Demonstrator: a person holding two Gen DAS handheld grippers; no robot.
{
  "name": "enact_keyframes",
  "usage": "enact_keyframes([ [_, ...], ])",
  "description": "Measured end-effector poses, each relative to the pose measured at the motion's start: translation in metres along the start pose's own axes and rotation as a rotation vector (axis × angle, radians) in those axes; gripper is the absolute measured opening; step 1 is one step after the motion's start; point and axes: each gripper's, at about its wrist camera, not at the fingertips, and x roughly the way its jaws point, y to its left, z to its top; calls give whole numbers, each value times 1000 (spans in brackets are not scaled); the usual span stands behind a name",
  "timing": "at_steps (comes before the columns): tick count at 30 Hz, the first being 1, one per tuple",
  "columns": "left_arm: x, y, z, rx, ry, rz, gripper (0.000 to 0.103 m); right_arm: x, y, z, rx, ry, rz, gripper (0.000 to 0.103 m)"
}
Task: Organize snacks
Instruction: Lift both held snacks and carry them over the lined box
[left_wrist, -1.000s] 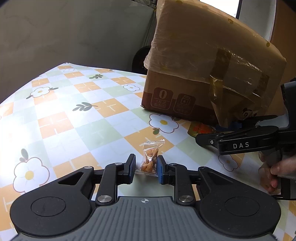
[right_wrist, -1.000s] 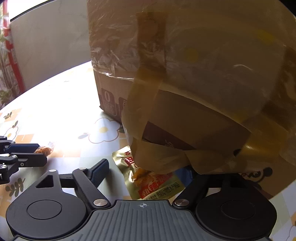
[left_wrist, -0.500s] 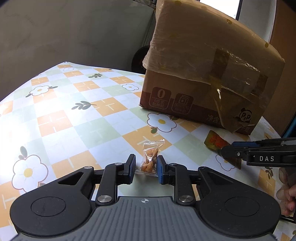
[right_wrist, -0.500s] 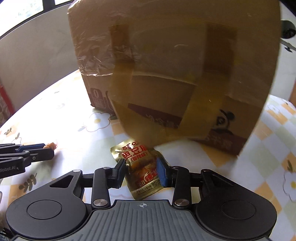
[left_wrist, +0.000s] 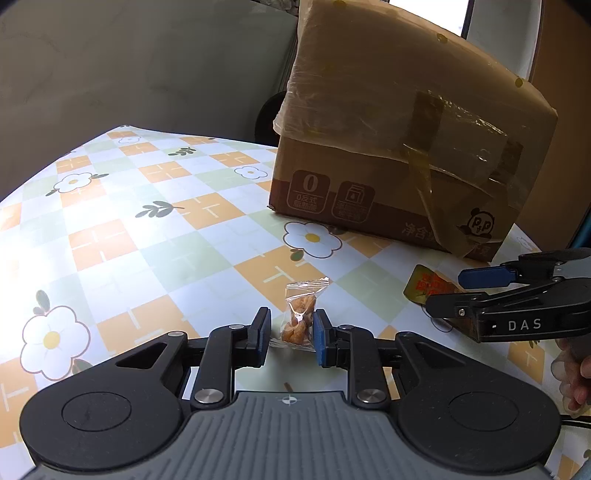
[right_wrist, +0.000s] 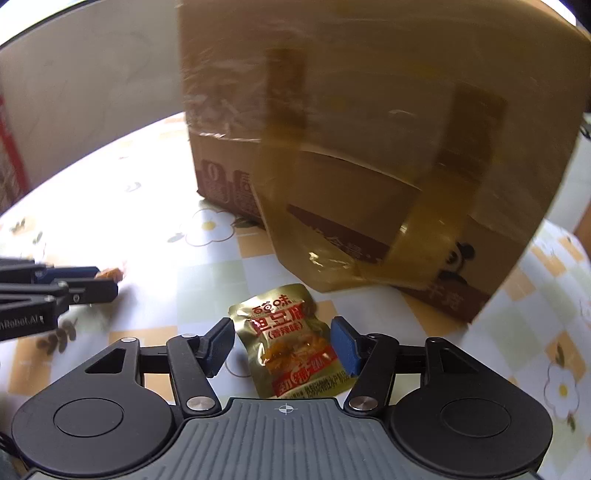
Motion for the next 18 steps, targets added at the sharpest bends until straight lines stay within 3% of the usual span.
enact_keyframes([
  [3, 0, 0, -1, -5, -4, -4, 26, 12, 6, 7, -51, 1, -12, 59],
  [6, -1, 0, -2, 0, -7, -1, 26, 20, -3, 8, 32, -8, 11, 62],
  [9, -2, 0, -2, -2, -8, -3, 26, 15, -8, 3, 69, -31, 14, 50],
  [18, -13, -8, 2, 23, -34, -43, 26, -13, -15, -18, 119, -66, 17, 45],
])
